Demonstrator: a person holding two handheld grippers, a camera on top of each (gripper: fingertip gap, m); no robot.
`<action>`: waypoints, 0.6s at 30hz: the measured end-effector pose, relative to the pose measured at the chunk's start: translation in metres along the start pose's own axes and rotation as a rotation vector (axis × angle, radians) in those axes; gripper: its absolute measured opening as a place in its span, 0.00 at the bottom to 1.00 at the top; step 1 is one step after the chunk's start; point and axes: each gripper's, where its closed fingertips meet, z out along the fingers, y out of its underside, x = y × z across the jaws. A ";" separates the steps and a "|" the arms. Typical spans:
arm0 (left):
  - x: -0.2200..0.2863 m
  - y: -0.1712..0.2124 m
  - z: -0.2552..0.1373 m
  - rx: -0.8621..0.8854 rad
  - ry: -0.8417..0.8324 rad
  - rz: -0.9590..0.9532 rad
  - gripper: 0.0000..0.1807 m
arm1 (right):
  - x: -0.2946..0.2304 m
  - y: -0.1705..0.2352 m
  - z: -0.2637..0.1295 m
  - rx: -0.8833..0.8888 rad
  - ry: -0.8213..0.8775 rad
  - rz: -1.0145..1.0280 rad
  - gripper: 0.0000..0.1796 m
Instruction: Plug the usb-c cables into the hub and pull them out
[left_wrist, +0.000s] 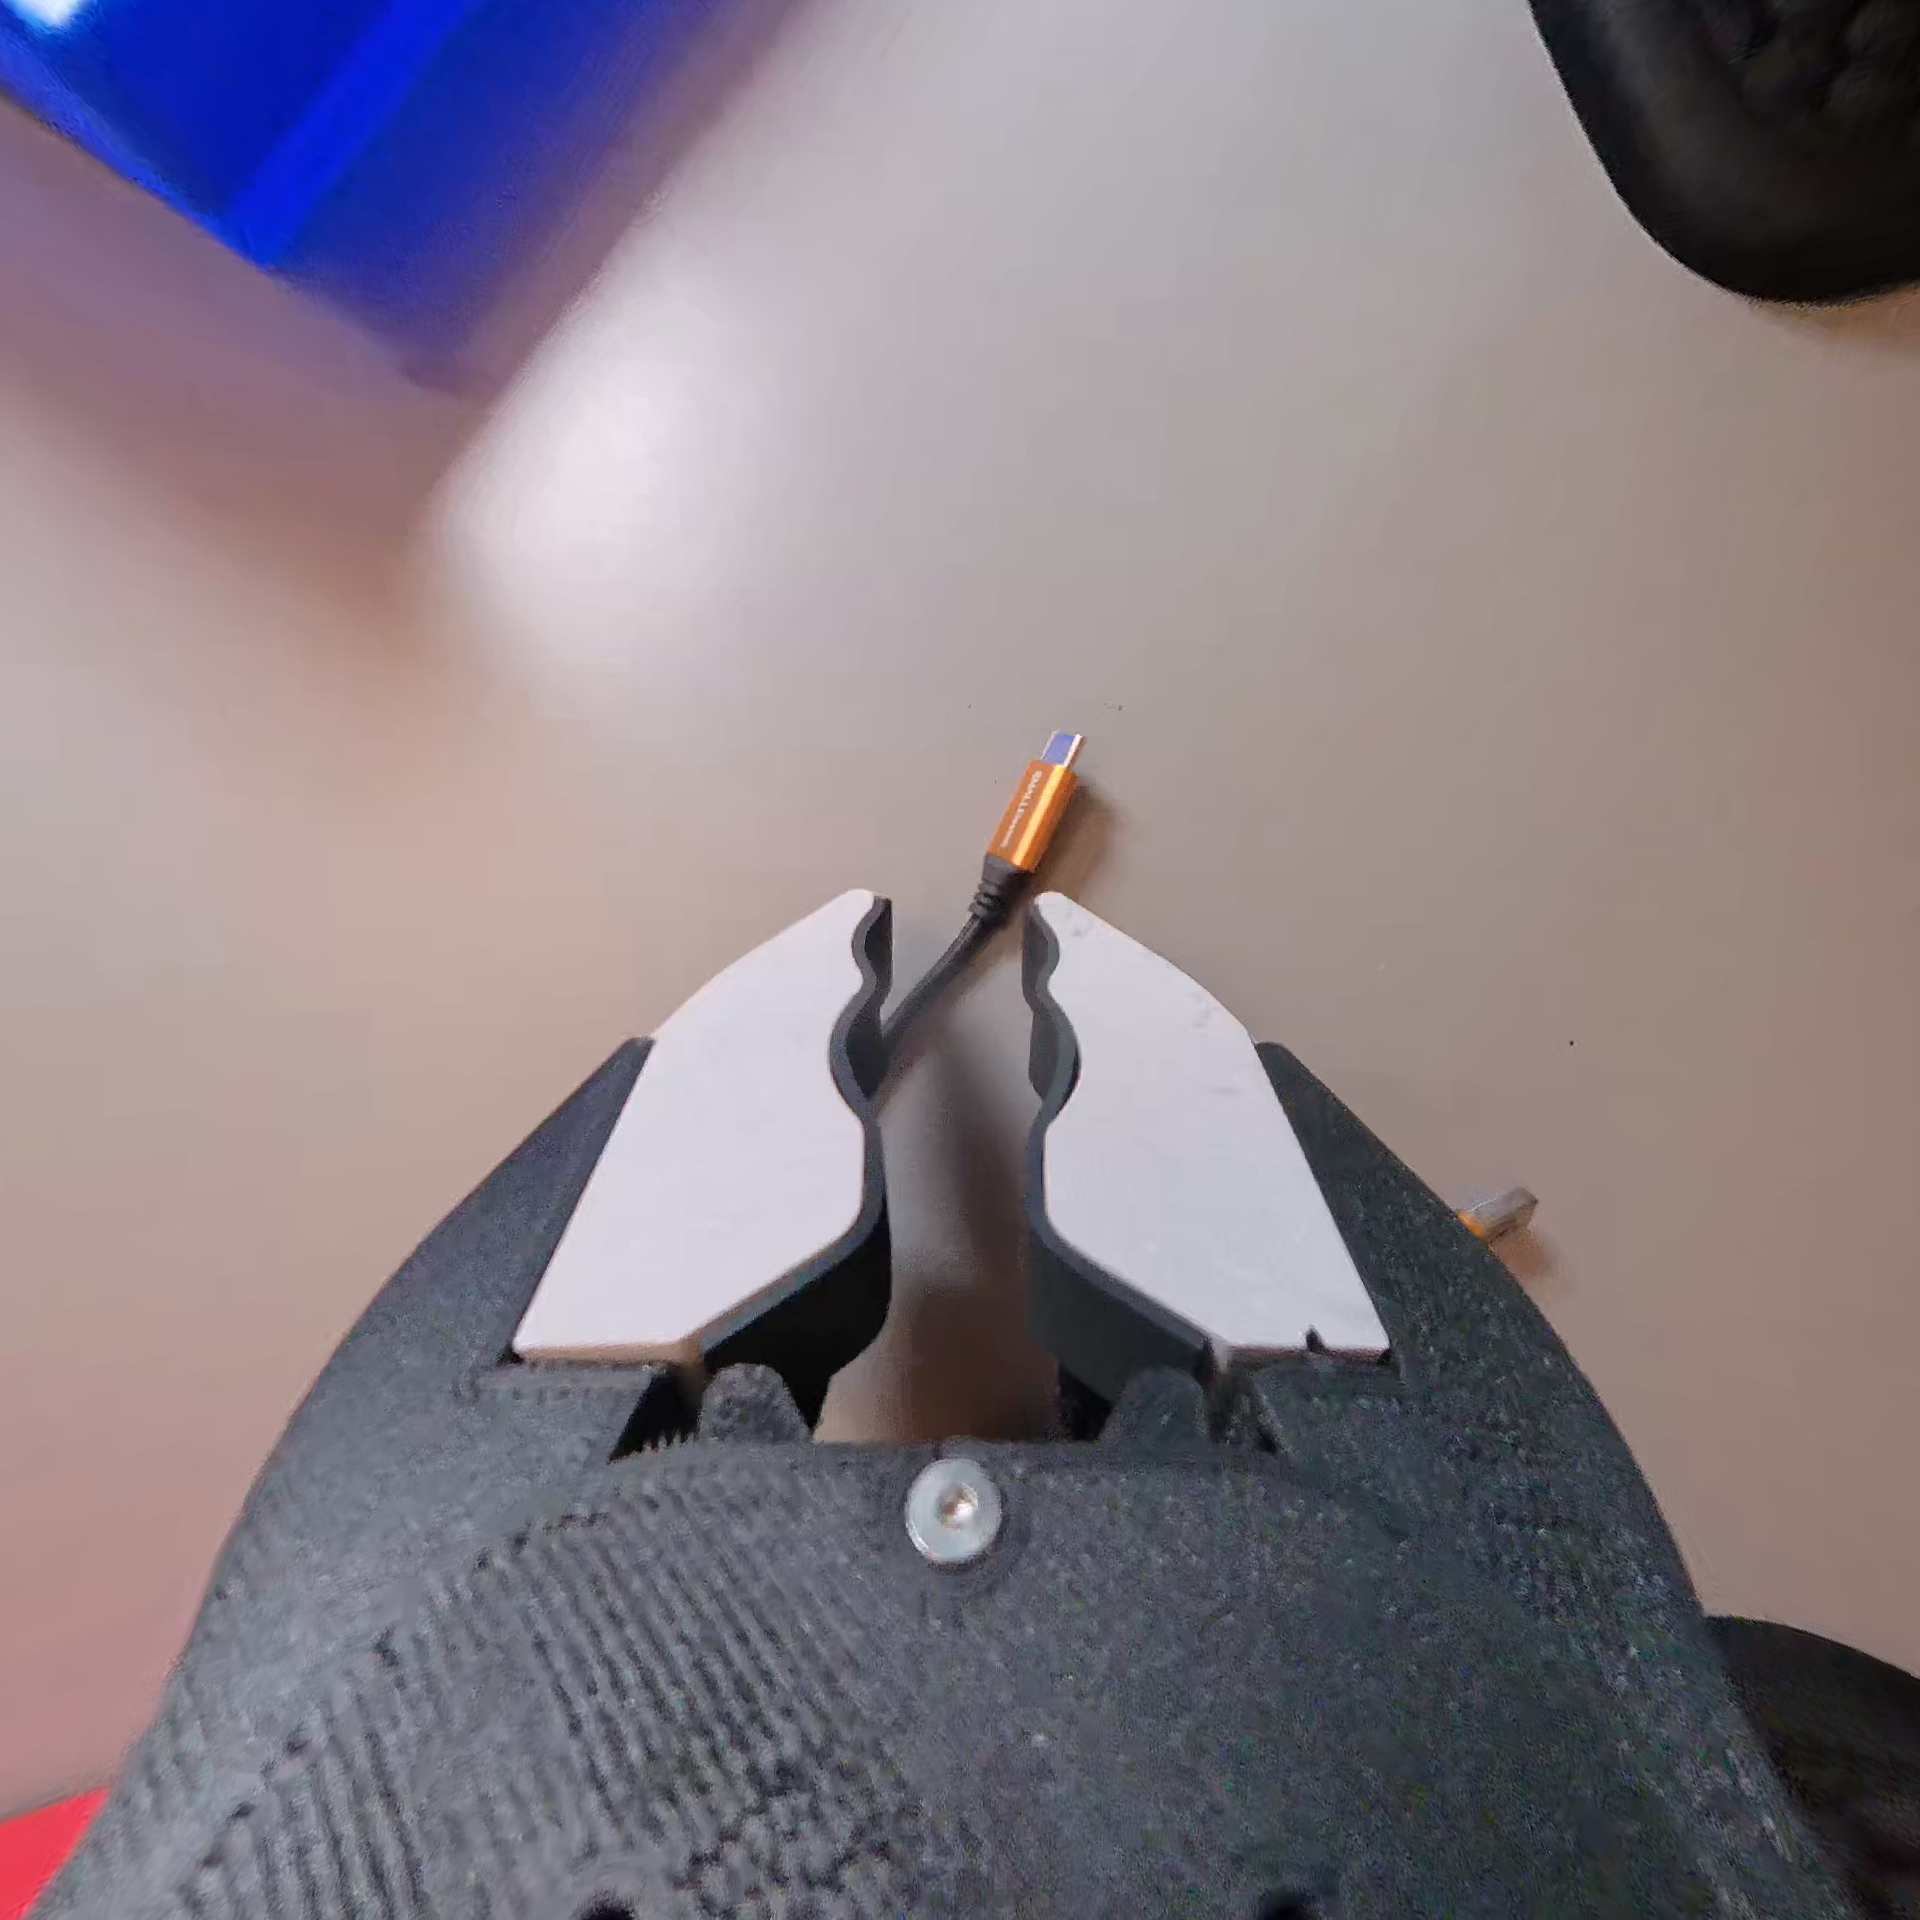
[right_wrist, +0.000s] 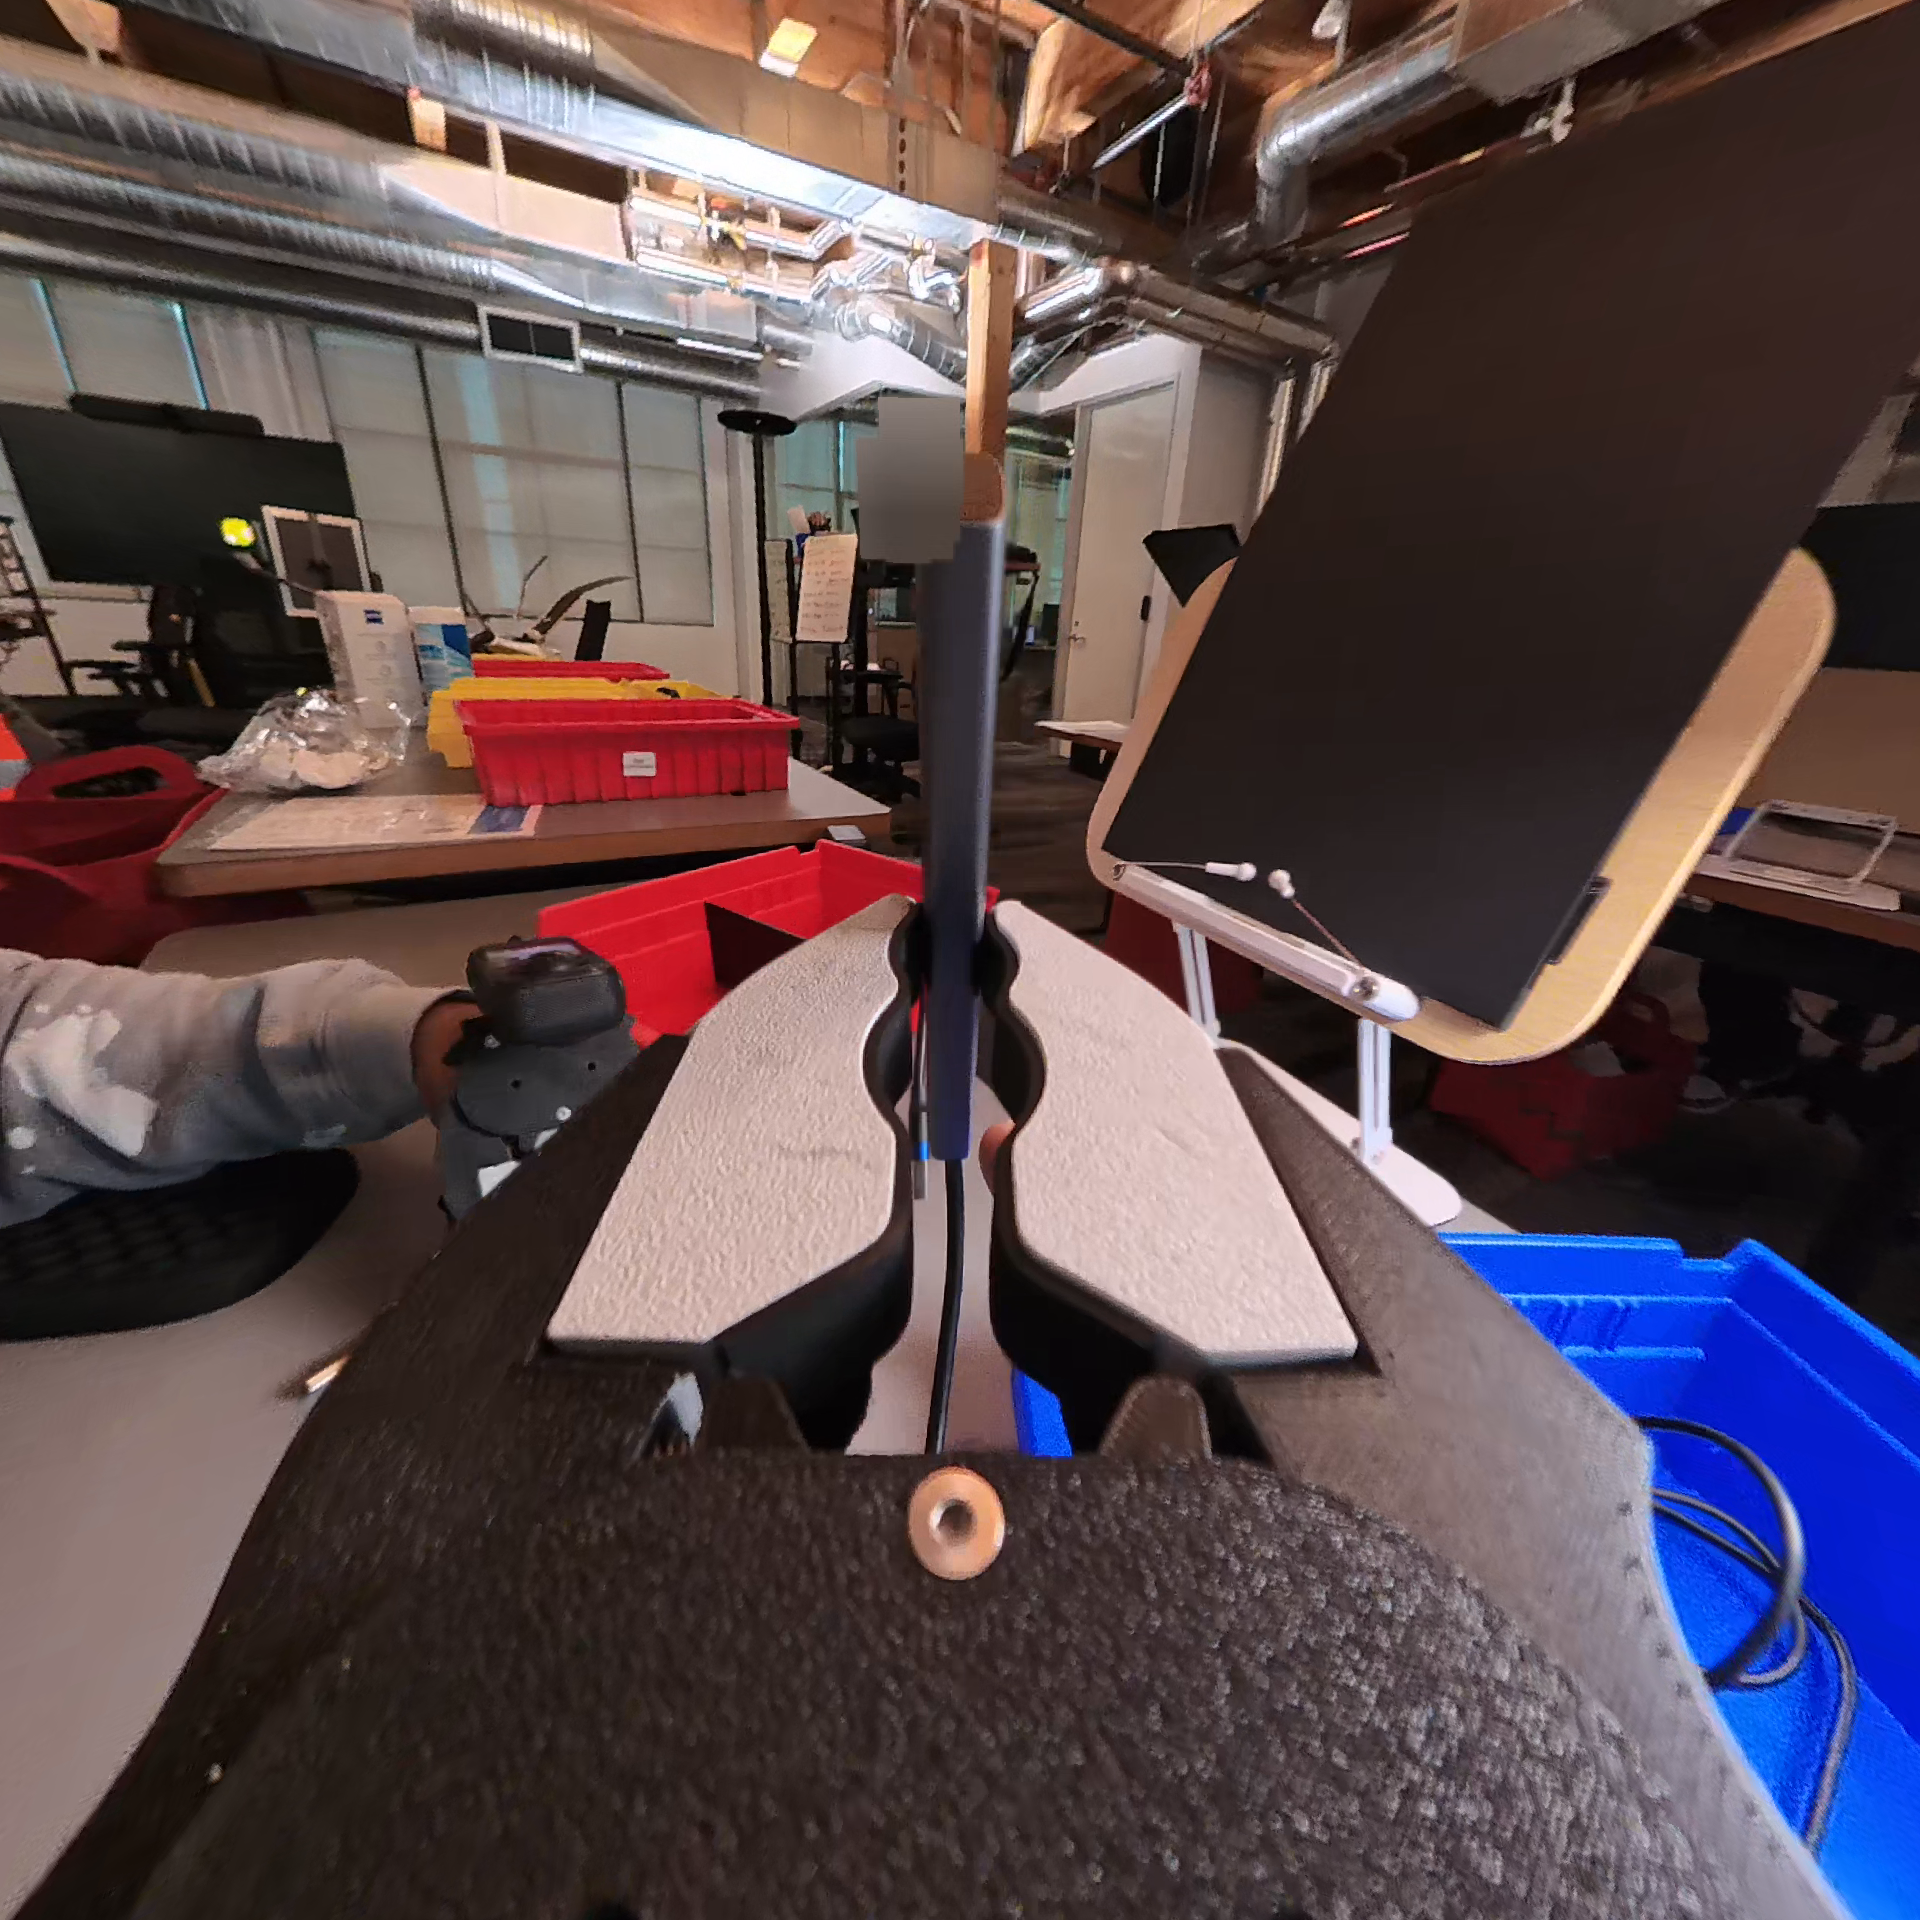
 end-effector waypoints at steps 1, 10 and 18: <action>0.002 0.000 0.002 -0.005 -0.009 0.038 0.14 | -0.003 0.003 0.002 -0.014 -0.014 -0.006 0.05; 0.007 0.002 0.015 -0.024 0.028 0.098 0.11 | -0.011 0.018 0.009 -0.065 -0.062 -0.006 0.05; -0.004 0.002 0.002 0.000 0.005 -0.056 0.05 | -0.012 0.042 0.014 -0.162 -0.083 -0.027 0.05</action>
